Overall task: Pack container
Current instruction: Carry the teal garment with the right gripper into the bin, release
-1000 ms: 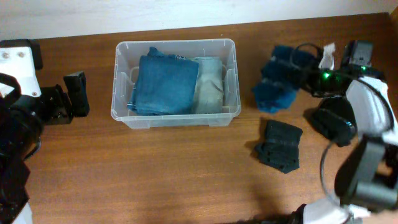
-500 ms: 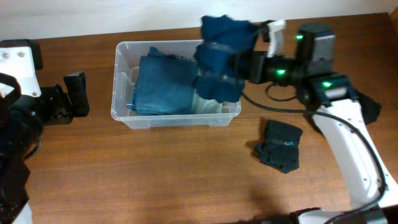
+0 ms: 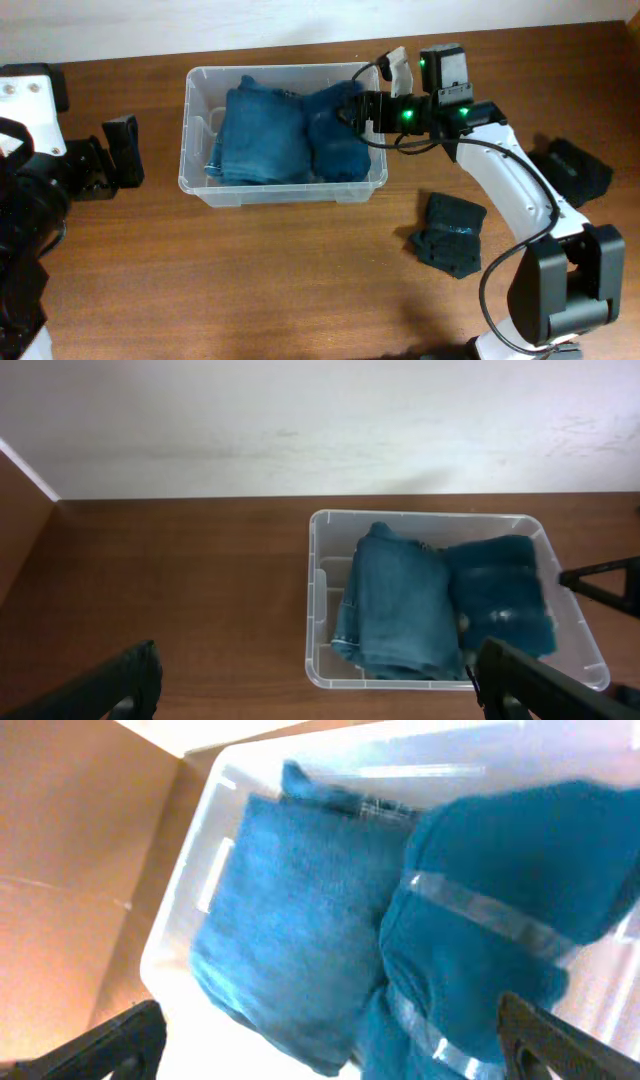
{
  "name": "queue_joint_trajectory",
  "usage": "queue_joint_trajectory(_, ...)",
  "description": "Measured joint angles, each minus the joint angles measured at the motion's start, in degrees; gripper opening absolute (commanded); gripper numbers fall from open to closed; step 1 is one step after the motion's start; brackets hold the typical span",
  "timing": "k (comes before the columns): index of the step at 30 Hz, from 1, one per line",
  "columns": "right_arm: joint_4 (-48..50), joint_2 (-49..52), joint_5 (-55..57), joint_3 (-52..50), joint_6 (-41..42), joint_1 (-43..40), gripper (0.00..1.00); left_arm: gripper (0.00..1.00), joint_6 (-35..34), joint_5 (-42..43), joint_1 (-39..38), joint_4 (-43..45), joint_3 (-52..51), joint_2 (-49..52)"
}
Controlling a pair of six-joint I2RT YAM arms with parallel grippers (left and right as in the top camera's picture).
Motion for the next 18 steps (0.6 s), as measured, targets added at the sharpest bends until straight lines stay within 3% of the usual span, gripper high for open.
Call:
queue_joint_trajectory(11, -16.48, -11.08, 1.14, 7.15, 0.68, -11.47, 0.98, 0.99, 0.0, 0.02, 0.0, 0.0, 0.0, 0.0)
queue_joint_trajectory(18, -29.57, -7.8, 7.85, 7.15, 3.52, -31.98, 0.98, 0.99, 0.0, 0.02, 0.0, 0.0, 0.0, 0.0)
